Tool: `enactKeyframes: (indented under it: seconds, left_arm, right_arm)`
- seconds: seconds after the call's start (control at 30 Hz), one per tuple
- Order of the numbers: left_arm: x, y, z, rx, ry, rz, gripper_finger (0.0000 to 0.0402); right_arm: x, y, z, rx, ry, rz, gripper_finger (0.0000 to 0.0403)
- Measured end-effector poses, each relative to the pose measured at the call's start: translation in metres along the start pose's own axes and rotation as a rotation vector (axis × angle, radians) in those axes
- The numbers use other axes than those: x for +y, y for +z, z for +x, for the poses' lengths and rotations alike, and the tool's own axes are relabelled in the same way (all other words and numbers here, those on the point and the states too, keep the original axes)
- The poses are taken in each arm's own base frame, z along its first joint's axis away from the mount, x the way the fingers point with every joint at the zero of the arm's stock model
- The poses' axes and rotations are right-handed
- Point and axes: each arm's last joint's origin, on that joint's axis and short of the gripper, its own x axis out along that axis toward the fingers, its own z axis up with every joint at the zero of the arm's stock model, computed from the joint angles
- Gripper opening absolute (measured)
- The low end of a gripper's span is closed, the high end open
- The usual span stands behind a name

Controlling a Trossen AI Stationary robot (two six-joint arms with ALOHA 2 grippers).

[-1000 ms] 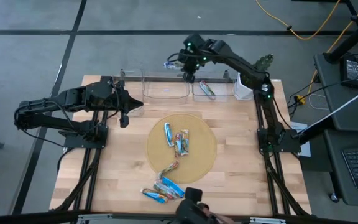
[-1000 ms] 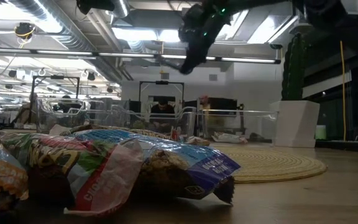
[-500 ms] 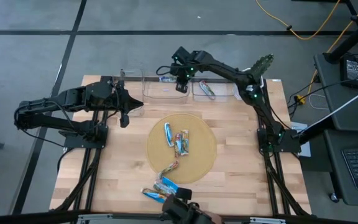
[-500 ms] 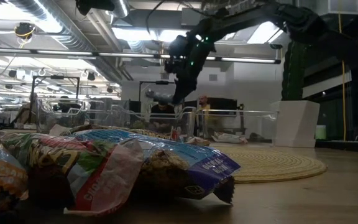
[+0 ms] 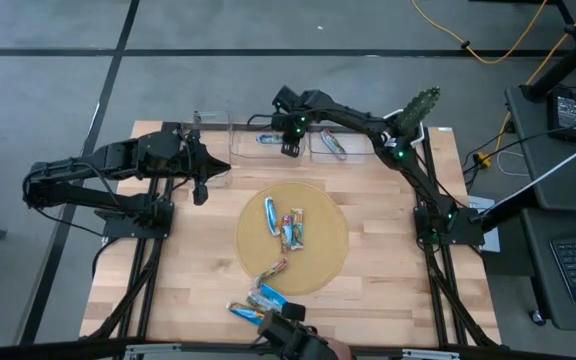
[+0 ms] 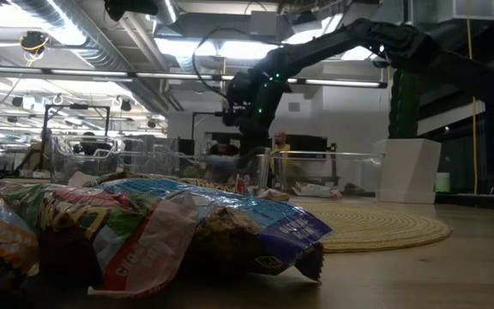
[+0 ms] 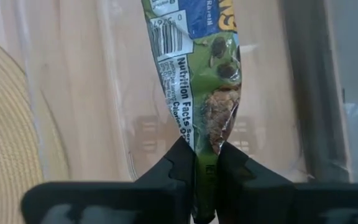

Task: Pick and place Granola Bars by type
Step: Put the green granola bar into the middle transparent bin

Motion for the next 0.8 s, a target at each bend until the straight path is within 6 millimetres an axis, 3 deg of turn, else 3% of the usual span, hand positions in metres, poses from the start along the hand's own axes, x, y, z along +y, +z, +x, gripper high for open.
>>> enactKeyframes:
  seconds: [0.13, 0.43, 0.67, 0.8]
  left_arm:
    - [0.0, 0.0, 0.0, 0.0, 0.0, 0.0, 0.0015]
    - [0.0, 0.0, 0.0, 0.0, 0.002, 0.0, 0.0015]
    - [0.0, 0.0, 0.0, 0.0, 0.001, 0.0, 0.0015]
    - [0.0, 0.0, 0.0, 0.0, 0.001, 0.0, 0.0015]
  right_arm:
    - [0.0, 0.0, 0.003, -0.001, 0.006, -0.003, 0.0026]
    - [-0.004, -0.003, 0.02, 0.014, 0.009, 0.022, 0.0042]
    - [-0.005, -0.003, 0.023, 0.017, 0.006, 0.023, 0.0026]
    - [-0.005, -0.004, 0.024, 0.018, 0.008, 0.039, 0.0055]
